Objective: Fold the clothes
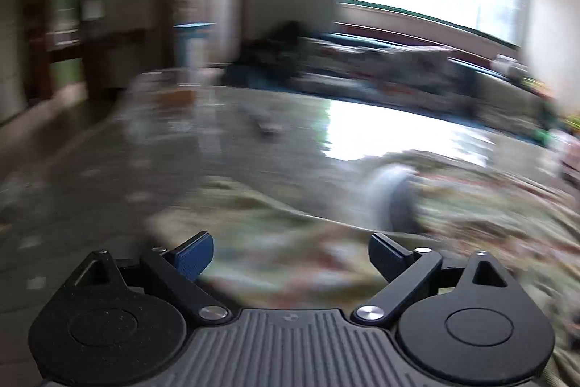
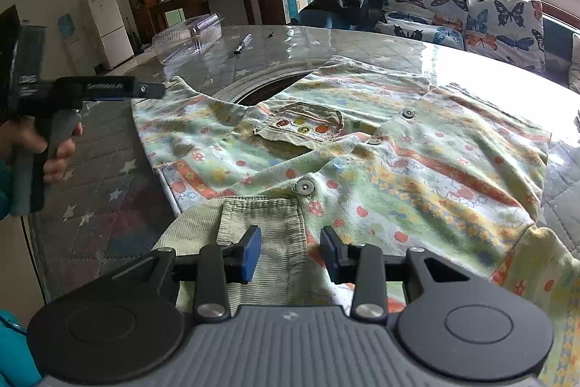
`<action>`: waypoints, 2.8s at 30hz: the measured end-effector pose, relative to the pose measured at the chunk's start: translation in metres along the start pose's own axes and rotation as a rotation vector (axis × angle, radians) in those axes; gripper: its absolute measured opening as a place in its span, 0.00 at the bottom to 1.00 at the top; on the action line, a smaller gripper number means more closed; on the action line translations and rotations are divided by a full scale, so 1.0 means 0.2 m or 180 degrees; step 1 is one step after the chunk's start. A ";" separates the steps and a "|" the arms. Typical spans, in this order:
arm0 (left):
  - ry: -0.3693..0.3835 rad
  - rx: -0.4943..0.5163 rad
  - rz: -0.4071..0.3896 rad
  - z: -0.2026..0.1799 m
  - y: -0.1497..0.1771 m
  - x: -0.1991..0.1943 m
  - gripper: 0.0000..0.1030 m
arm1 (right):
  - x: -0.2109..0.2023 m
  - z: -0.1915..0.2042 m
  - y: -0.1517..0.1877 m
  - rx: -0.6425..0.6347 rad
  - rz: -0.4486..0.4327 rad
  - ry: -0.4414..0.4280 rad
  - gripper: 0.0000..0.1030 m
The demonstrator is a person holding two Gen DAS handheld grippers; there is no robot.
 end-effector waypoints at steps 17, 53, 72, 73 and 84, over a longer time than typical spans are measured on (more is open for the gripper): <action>-0.0804 -0.0328 0.0175 0.35 0.04 0.25 0.51 | 0.01 0.00 0.00 0.0033 0.0008 0.0017 0.36; 0.2164 -0.0865 0.0282 -0.81 -0.22 -0.26 0.09 | -0.20 -0.25 -0.07 0.0428 -0.0444 0.0429 0.36; 0.2258 -0.0171 0.0498 -0.89 0.02 -0.35 0.82 | -0.17 -0.35 -0.04 0.0767 -0.0396 0.0554 0.35; 0.2162 -0.0147 0.0457 -0.85 0.02 -0.34 0.85 | -0.15 -0.35 -0.04 0.0757 -0.0353 0.0570 0.35; 0.1368 -0.0251 0.0370 -0.48 0.01 -0.16 1.00 | -0.01 -0.34 -0.01 0.0602 -0.0212 0.0723 0.26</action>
Point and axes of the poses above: each gripper's, at about its wrist camera, not at the fingertips, and x roughly the way its jaws point, z to its left, y to its underside, the point moved 5 cm from there along x, roughly the way its jaws point, and after that the axes turned 15 degrees about -z, right-handed, at the moved point
